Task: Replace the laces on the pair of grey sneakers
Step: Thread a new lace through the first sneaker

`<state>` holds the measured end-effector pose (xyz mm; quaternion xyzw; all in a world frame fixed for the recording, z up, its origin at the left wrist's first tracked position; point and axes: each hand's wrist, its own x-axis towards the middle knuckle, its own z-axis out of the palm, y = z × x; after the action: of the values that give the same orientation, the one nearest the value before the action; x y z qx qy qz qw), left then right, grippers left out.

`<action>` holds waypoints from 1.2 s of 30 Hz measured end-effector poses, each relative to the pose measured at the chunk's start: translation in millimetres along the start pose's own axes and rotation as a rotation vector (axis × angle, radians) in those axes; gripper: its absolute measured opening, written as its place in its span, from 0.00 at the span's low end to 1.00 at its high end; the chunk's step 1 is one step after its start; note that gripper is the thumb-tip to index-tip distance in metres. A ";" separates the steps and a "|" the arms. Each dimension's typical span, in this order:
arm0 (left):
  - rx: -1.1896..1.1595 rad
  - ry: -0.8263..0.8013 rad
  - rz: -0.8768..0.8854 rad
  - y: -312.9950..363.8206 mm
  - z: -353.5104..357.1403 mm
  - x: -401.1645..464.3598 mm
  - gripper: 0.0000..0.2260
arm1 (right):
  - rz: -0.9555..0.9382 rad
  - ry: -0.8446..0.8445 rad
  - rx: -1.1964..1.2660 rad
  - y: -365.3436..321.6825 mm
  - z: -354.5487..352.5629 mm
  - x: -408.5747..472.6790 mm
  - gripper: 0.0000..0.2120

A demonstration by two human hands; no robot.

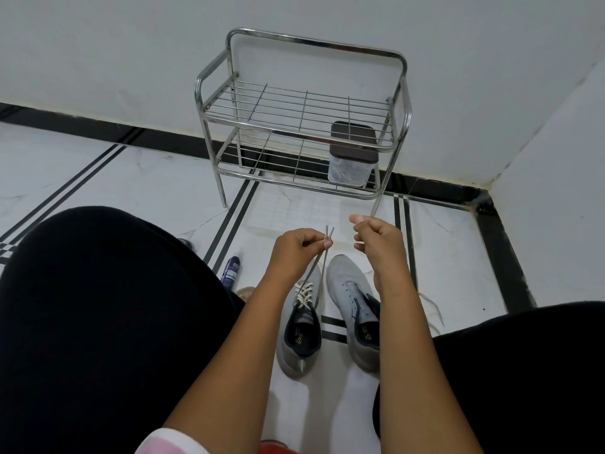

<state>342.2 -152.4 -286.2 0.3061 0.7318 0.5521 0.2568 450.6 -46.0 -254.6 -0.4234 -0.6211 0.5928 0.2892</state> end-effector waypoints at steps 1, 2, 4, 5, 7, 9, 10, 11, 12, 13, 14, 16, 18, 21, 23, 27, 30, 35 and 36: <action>-0.007 0.005 -0.001 -0.6 -0.1 0.1 0.03 | 0.007 -0.020 -0.046 3.3 -2.3 1.1 0.09; -0.013 0.010 -0.003 -1.2 -0.1 0.3 0.03 | 0.019 -0.063 -0.111 7.9 -4.3 1.8 0.09; -0.012 0.019 -0.002 -2.0 -0.1 1.1 0.03 | 0.077 -0.206 -0.239 18.3 -4.4 -0.3 0.09; -0.006 0.020 0.001 -2.0 0.2 1.7 0.03 | 0.104 -0.277 -0.275 24.5 -2.1 -2.7 0.10; -0.001 0.016 0.002 -1.7 0.1 1.8 0.03 | 0.092 -0.332 -0.250 36.4 7.6 -8.4 0.09; 0.006 0.038 0.008 -1.9 0.0 2.0 0.03 | 0.045 -0.246 -0.172 48.6 21.2 -13.5 0.04; 0.019 0.079 0.008 -2.1 -0.7 2.3 0.03 | 0.062 -0.162 -0.114 54.8 27.7 -15.7 0.04; 0.037 0.137 0.008 -2.7 -1.9 3.1 0.04 | 0.102 -0.071 -0.043 61.2 33.4 -17.7 0.05; 0.056 0.189 0.010 -3.0 -3.2 4.8 0.04 | 0.132 0.005 -0.008 65.6 37.7 -19.4 0.05; 0.071 0.213 0.018 -2.9 -4.1 6.1 0.04 | 0.135 0.029 -0.030 68.5 41.0 -20.8 0.06; 0.083 0.199 0.030 -2.2 -3.7 7.4 0.05 | 0.125 -0.015 -0.090 68.7 44.2 -21.8 0.07; 0.103 0.099 0.037 -1.0 1.7 8.4 0.04 | 0.139 -0.214 -0.180 65.8 51.5 -23.8 0.08; 0.133 0.025 0.037 -1.8 7.7 7.0 0.05 | 0.146 -0.348 -0.227 63.8 57.1 -24.1 0.08; 0.074 0.058 0.008 -11.4 4.0 10.1 0.09 | 0.162 -0.331 -0.191 69.8 53.3 -18.8 0.12; -0.051 0.085 -0.170 -23.3 -2.4 14.1 0.15 | 0.198 -0.284 -0.146 72.7 45.6 -13.9 0.12; -0.187 -0.126 -0.573 -57.0 3.2 0.4 0.28 | 0.235 -0.315 -0.157 73.1 33.9 -4.2 0.13; -0.118 -0.228 -0.539 -71.8 11.8 -11.5 0.32 | 0.182 -0.472 -0.415 68.3 20.7 0.1 0.12; -0.112 -0.125 -0.539 -81.0 14.0 4.8 0.29 | 0.040 -0.473 -0.768 73.6 22.6 13.7 0.06; -0.152 -0.147 -0.555 -80.8 14.8 3.3 0.29 | -0.024 -0.416 -0.840 80.2 28.0 16.1 0.07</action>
<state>337.2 -156.8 -368.1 0.1133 0.7234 0.4903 0.4727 433.6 -50.7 -339.2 -0.3686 -0.8569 0.3591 -0.0309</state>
